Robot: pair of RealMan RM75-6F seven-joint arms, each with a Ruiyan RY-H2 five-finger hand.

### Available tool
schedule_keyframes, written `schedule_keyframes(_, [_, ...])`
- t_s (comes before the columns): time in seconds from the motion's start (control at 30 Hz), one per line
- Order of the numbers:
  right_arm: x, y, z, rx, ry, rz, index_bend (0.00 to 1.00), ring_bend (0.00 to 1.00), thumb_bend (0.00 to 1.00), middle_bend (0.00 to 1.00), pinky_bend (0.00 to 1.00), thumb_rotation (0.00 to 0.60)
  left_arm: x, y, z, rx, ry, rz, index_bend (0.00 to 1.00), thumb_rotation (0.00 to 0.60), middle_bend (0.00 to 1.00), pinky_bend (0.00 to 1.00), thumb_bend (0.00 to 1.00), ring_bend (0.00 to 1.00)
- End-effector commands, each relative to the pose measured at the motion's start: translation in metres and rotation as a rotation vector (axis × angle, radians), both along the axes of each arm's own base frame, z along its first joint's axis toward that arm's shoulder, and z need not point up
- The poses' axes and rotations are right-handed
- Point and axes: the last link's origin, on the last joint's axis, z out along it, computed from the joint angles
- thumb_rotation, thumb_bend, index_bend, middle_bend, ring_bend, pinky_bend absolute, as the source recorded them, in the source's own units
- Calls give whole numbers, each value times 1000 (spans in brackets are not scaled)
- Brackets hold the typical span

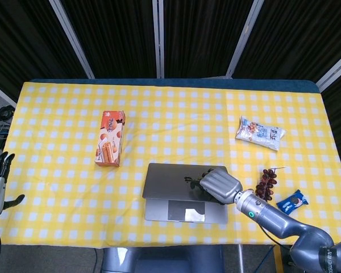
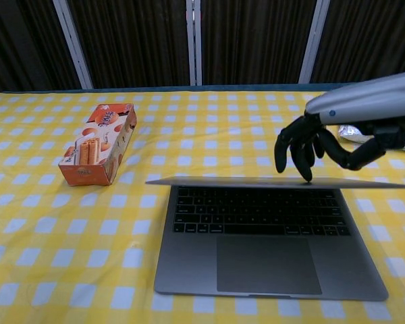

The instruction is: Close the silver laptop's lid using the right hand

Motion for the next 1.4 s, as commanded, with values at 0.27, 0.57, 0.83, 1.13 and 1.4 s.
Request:
schedule_keyframes(0.27, [-37,27,-35,-19,124,220,230,330,1000,337,266,600,-1,0,-2,-7,6,5,0,600,0,0,0,0])
schedule_keyframes(0.57, [-58,36,-46,-10,146,244,192,312,1000,302,247,600,-1,0,-4,-14,9,6,0,600,0,0,0,0])
schedule_keyframes(0.83, [-66,41,-51,-9,145,251,192,311,1000,303,247,600,-1,0,-5,-19,11,8,0,600,0,0,0,0])
schedule_keyframes(1.13, [-46,36,6,-266,-15,315,170,302,1000,294,223,600,-1,-1,0,-1,-7,10,0,600,0,0,0,0])
schedule_keyframes(1.4, [-81,41,67,-642,-106,130,14,51,210,58,0,600,3,-5,2,0,-27,-17,0,600,0,0,0,0])
